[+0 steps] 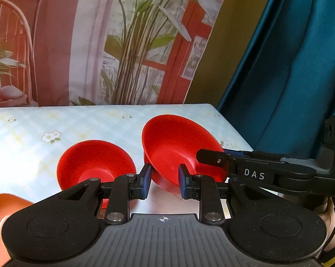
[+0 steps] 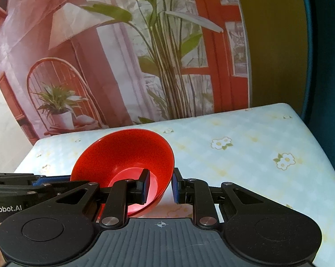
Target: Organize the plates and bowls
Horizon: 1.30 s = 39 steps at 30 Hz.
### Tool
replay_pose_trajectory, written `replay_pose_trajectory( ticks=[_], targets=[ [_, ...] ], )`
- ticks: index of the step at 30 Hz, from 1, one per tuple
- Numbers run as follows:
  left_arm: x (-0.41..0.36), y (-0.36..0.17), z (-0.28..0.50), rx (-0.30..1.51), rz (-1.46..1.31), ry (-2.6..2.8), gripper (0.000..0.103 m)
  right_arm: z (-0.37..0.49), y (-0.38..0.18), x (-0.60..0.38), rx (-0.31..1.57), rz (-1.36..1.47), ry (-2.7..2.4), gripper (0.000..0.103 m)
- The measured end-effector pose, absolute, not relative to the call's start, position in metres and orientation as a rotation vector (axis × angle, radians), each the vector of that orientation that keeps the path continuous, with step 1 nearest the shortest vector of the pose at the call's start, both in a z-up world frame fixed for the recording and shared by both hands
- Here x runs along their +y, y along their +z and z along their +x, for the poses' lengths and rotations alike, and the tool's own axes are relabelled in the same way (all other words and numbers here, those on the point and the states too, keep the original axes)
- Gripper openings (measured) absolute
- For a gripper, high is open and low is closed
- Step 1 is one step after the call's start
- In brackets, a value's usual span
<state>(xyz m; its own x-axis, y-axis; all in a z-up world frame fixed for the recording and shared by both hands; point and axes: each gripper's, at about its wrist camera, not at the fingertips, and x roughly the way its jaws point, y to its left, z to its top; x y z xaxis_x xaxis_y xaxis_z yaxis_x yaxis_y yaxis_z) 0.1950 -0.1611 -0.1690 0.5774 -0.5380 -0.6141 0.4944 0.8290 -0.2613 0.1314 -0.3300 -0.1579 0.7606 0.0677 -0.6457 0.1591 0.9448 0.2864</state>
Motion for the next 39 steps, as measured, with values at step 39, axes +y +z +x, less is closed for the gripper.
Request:
replay_pose_trajectory(
  ticks=[39],
  targets=[
    [-0.091,-0.193,0.241,0.814,-0.113,-0.486,0.027,0.203,-0.183,-0.251,0.780,0.290,0.039,0.020]
  ],
)
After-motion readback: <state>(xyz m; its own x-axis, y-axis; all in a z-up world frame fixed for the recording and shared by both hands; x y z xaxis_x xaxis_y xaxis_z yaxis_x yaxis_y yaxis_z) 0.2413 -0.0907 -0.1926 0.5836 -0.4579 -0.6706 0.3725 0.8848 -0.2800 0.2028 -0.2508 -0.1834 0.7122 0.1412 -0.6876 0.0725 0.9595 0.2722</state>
